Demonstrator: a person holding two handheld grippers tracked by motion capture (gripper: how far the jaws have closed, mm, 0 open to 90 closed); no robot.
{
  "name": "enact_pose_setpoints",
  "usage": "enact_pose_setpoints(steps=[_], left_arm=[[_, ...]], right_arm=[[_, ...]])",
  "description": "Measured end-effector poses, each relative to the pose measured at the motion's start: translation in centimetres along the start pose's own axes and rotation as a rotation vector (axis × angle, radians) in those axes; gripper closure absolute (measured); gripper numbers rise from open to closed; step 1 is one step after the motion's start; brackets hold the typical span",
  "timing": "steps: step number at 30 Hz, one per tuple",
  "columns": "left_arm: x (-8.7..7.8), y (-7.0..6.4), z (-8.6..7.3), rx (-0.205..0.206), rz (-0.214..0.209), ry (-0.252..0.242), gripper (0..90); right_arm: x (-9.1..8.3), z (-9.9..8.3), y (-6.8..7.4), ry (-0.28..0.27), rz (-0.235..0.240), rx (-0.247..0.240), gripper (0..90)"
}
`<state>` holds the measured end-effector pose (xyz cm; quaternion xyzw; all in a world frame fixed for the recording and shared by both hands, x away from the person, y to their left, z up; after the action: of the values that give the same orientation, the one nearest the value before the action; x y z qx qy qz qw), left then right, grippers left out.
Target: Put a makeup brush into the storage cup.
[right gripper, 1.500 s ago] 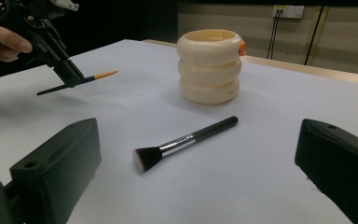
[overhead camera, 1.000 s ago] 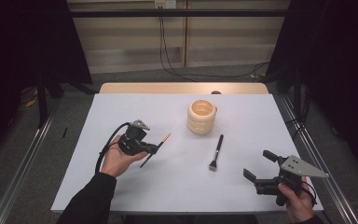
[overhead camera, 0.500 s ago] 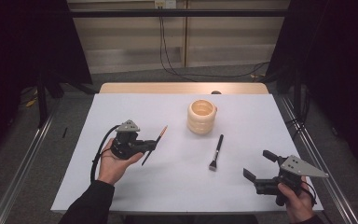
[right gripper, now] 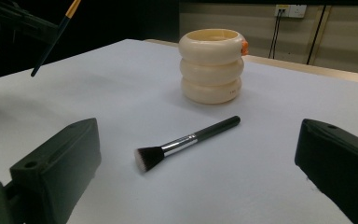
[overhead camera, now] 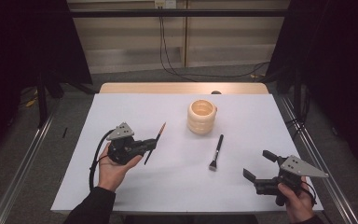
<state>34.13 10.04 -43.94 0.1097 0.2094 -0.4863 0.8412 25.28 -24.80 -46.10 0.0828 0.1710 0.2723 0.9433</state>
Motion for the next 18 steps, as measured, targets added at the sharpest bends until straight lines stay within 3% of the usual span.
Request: enact_pose_setpoints(steps=[4, 11, 12, 18], left_arm=[[-0.6, -0.1, 0.2, -0.009, 0.012, -0.054, 83.7], [-1.1, -0.7, 0.6, -0.007, 0.025, -0.109, 83.6], [-1.4, -0.9, 0.8, -0.011, 0.019, -0.136, 83.7], [-1.9, -1.2, 0.8, -0.013, 0.035, -0.175, 83.7]], right_arm=[[0.0, 0.0, 0.0, 0.000, 0.003, 0.002, 0.0], [-0.1, 0.0, 0.1, 0.001, 0.001, 0.009, 0.0], [-0.1, 0.0, 0.1, 0.001, 0.003, 0.006, 0.0], [-0.2, 0.1, 0.2, -0.004, 0.022, 0.013, 0.0]])
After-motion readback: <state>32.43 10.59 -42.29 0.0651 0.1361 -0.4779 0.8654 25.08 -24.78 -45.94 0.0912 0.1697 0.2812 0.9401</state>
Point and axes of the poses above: each handheld gripper's, and its own axes: x roughly forward along the jaws, z roughly out of its top, y roughly to its left, the point moved 8 cm from there along x, roughly forward along the jaws, and after that the axes turned 11 degrees about x, right-handed, at the moved point
